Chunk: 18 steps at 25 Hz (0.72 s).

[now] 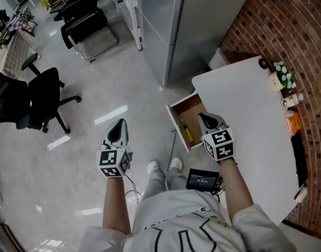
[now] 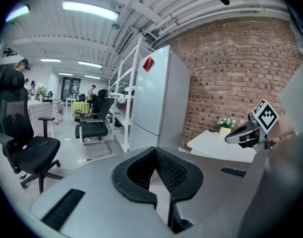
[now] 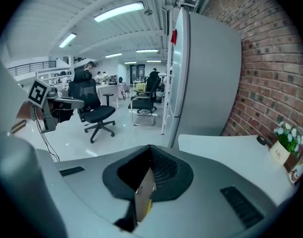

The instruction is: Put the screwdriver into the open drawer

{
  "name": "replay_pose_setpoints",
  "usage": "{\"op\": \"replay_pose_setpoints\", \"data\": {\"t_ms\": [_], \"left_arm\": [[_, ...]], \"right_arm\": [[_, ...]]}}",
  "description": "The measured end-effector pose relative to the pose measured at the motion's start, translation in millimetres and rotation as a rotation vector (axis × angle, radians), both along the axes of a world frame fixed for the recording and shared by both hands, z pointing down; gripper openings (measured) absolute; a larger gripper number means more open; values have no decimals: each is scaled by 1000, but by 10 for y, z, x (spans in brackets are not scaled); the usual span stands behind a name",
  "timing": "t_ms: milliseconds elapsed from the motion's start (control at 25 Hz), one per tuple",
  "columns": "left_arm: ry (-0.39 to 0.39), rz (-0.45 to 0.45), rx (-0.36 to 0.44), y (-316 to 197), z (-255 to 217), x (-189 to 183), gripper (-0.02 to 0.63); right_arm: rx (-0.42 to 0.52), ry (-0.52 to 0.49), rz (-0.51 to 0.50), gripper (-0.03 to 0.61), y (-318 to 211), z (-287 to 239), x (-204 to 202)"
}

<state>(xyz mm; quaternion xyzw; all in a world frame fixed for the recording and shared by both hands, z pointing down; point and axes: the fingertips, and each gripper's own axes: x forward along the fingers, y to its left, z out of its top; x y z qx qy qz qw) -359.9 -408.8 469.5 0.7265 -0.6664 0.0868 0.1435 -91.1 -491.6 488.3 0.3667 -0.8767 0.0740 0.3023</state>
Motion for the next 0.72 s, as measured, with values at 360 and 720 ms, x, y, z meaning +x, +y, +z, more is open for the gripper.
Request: {"op": "replay_pose_setpoints", "data": {"t_ms": [360, 720], "left_arm": [[-34, 17, 121, -155, -614, 34, 12], [-91, 36, 250, -172, -1194, 100, 12]], "right_arm": [[134, -83, 17, 18, -70, -664, -5], [287, -234, 7, 18, -39, -1306, -104]]}}
